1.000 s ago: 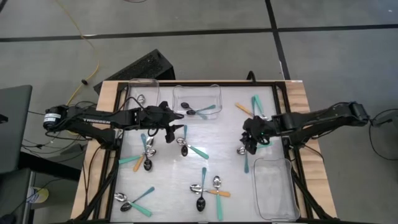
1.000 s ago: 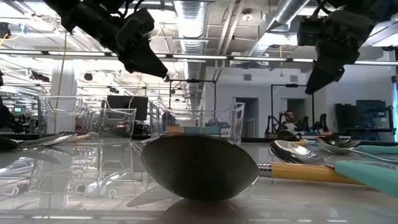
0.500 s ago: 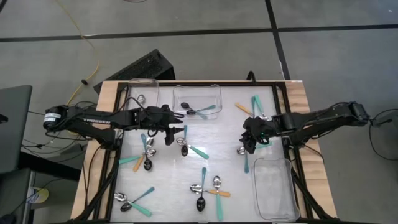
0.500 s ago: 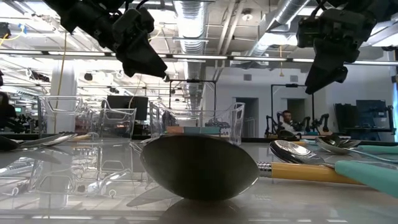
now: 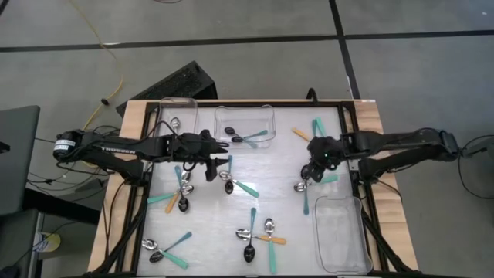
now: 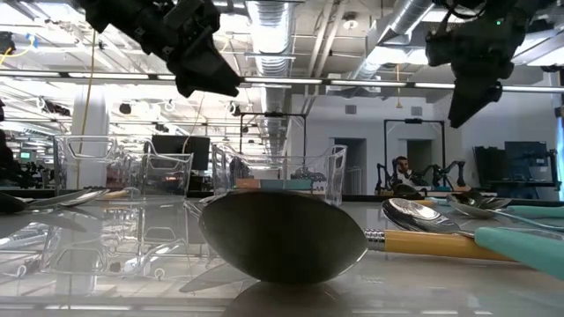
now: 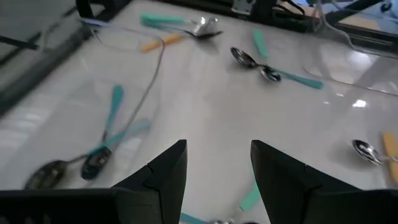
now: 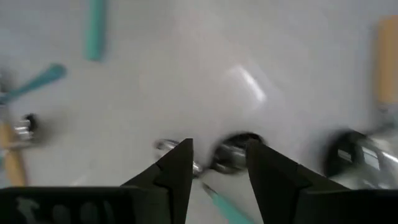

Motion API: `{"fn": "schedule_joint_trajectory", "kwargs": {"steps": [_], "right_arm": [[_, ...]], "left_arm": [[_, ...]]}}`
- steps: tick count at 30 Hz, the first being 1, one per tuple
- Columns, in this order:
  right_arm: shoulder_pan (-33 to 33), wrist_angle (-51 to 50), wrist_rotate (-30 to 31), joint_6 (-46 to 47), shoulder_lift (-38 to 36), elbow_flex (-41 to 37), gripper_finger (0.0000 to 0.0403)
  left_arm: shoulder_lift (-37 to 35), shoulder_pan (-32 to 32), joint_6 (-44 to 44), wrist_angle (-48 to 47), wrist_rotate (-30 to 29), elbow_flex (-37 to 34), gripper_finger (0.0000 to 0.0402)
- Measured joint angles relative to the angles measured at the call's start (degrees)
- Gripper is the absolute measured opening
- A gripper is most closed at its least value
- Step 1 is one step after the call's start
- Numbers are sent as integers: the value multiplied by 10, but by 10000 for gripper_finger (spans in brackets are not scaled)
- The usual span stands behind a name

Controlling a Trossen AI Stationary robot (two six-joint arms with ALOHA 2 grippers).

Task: Sort silverware by color (type)
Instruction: Put the green spoon into the bottom transparent bin

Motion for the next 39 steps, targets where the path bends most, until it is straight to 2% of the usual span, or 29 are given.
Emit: {"fn": "schedule_joint_trajectory", "kwargs": {"steps": [3,6,11,14,17,20,23,30,36,39], "right_arm": [[-44,-50,37,-7,0,2,171],[-106,-76,48,-15,12,2,171],[-237,-29,48,-60,50,2,171],[-326,-19,48,-70,87,2,171],[-410,-18,45,-118,136,1,171],[-467,9,13,-158,185,1,171],[-485,30,-12,-172,226,2,171],[-479,32,-13,-180,298,2,171],[-479,36,-12,-179,340,4,168],[-474,36,-2,-179,342,4,150]], "left_arm": [[0,0,13,-3,-9,10,162],[0,0,25,-2,-10,14,162],[0,0,30,-3,-11,14,162],[0,0,32,-7,-11,14,162],[0,-1,29,-28,-11,14,162],[0,-1,28,-48,-11,14,162],[0,-1,28,-59,-13,14,162],[0,-1,37,-58,-15,14,162],[0,-1,43,-58,-28,14,162],[0,-1,43,-57,-28,14,162]]}}
